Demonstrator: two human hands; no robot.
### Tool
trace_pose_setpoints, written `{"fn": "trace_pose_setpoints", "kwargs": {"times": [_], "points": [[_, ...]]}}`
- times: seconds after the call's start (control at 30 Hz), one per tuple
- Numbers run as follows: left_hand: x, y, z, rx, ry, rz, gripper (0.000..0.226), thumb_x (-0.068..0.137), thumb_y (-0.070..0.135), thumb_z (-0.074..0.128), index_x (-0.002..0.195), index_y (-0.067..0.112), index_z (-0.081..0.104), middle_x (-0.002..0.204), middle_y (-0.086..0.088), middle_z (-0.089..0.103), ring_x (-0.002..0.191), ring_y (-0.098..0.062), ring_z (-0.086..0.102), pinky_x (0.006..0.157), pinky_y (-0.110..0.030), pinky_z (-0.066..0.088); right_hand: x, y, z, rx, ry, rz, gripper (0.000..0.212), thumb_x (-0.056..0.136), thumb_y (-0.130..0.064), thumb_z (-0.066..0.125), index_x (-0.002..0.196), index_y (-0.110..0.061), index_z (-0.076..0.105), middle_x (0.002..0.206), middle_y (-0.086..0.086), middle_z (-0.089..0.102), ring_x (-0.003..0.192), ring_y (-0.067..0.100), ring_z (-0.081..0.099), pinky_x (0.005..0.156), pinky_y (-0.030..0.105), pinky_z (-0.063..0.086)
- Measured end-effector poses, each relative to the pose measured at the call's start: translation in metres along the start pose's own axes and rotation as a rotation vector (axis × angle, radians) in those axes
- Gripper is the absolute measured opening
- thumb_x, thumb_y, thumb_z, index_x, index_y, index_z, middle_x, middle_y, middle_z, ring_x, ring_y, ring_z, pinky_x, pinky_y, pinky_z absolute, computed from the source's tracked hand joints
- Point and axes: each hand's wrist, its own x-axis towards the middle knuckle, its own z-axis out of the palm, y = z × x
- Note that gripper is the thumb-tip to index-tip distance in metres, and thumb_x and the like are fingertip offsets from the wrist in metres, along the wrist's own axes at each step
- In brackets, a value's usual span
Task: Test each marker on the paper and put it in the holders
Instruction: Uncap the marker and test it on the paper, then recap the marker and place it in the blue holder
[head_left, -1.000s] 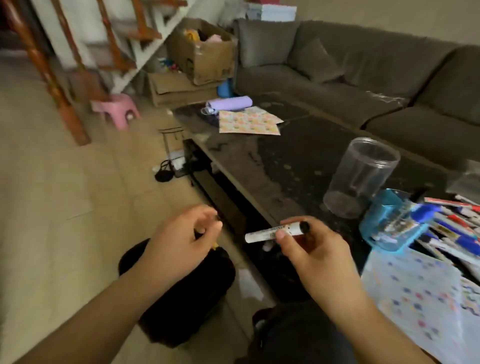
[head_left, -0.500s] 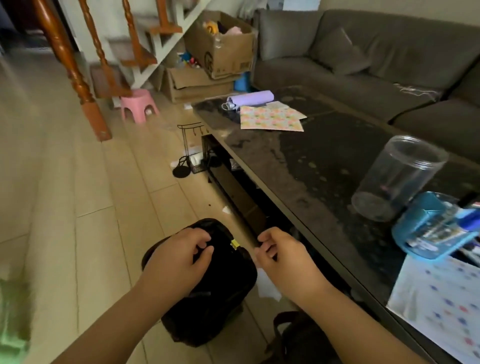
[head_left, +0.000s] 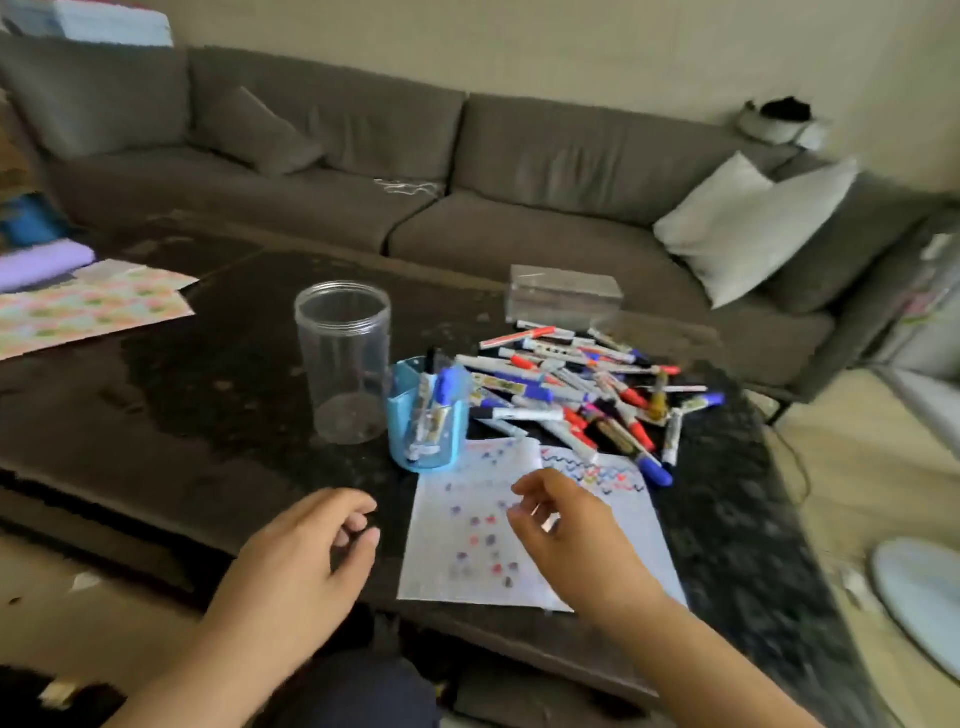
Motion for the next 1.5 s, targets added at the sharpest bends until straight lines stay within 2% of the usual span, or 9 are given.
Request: {"fn": "trace_pose_setpoints", "kwargs": {"times": [0.17,0.33,0.6,0.93,1.1,1.23,1.37,1.43,1.5], "points": [[0.037,0.052,0.049,-0.032,-0.08,0.194,0.016,0.084,0.024,0.065,0.1,0.024,0.063,0.084,0.02,0.055,0.08,-0.005,0.057,0.072,-0.021,0.044,-0.001,0.063,-0.046,-0.042,0.117,0.139,0.011,0.091,-0.027,0.058,0.099,-0.03,0.051,0.089,-0.011,0.058,0.08,0.005,0.054,0.067,0.013,0.039],[0.064,0.09,0.099,-0.054,-0.188,0.301,0.02,0.091,0.028,0.055,0.11,0.026,0.058,0.097,0.015,0.056,0.09,-0.005,0.055,0.077,-0.019,0.043,0.012,0.11,-0.071,-0.119,0.211,0.28,0.014,0.092,-0.024,0.057,0.106,-0.022,0.055,0.097,-0.003,0.056,0.081,0.012,0.053,0.071,0.018,0.038],[0.091,0.113,0.147,-0.04,-0.296,0.303,0.024,0.094,0.028,0.048,0.117,0.027,0.052,0.111,0.014,0.054,0.098,-0.004,0.054,0.079,-0.015,0.042,0.056,0.155,-0.075,-0.384,0.209,0.346,0.037,0.094,-0.025,0.054,0.131,-0.02,0.053,0.125,0.002,0.047,0.115,0.022,0.04,0.095,0.029,0.038],[0.09,0.105,0.151,-0.059,-0.297,0.293,0.025,0.095,0.031,0.045,0.12,0.029,0.05,0.109,0.018,0.052,0.093,0.0,0.05,0.077,-0.008,0.038,0.082,0.154,-0.064,-0.646,0.182,0.333,0.034,0.094,-0.039,0.052,0.122,-0.021,0.054,0.123,0.001,0.051,0.109,0.019,0.044,0.091,0.03,0.039],[0.08,0.107,0.133,-0.109,-0.261,0.254,0.022,0.095,0.028,0.046,0.116,0.03,0.053,0.107,0.019,0.053,0.092,-0.001,0.051,0.079,-0.011,0.043,0.06,0.131,-0.072,-0.24,0.29,0.335,0.016,0.091,-0.024,0.059,0.106,-0.022,0.054,0.1,0.0,0.06,0.084,0.013,0.054,0.073,0.023,0.048],[0.072,0.109,0.117,-0.178,-0.204,0.192,0.019,0.094,0.027,0.05,0.11,0.034,0.055,0.106,0.021,0.055,0.09,0.001,0.053,0.071,-0.005,0.041,0.028,0.099,-0.079,0.076,0.359,0.245,0.015,0.086,-0.019,0.067,0.093,-0.027,0.056,0.086,-0.007,0.06,0.076,0.011,0.056,0.063,0.016,0.041],[0.063,0.117,0.103,-0.358,-0.237,0.088,0.013,0.093,0.028,0.052,0.102,0.036,0.055,0.102,0.018,0.058,0.089,0.005,0.053,0.067,-0.004,0.042,-0.002,0.065,-0.076,0.595,0.176,0.28,0.009,0.096,-0.019,0.051,0.101,-0.024,0.056,0.087,-0.008,0.07,0.09,0.01,0.066,0.085,0.026,0.049],[0.056,0.124,0.096,-0.442,-0.324,0.013,0.012,0.095,0.034,0.048,0.103,0.04,0.054,0.107,0.021,0.055,0.093,0.006,0.05,0.067,-0.005,0.037,-0.017,0.048,-0.07,0.818,0.065,0.305,0.016,0.099,-0.017,0.043,0.107,-0.018,0.057,0.077,-0.002,0.067,0.075,0.012,0.066,0.076,0.031,0.056],[0.047,0.126,0.093,-0.568,-0.445,-0.115,0.015,0.095,0.043,0.042,0.103,0.045,0.055,0.11,0.021,0.056,0.101,0.003,0.051,0.081,-0.016,0.04,-0.031,0.033,-0.062,0.986,-0.042,0.328,0.022,0.1,-0.02,0.039,0.108,-0.013,0.058,0.073,0.005,0.056,0.058,0.014,0.054,0.056,0.027,0.051]]}}
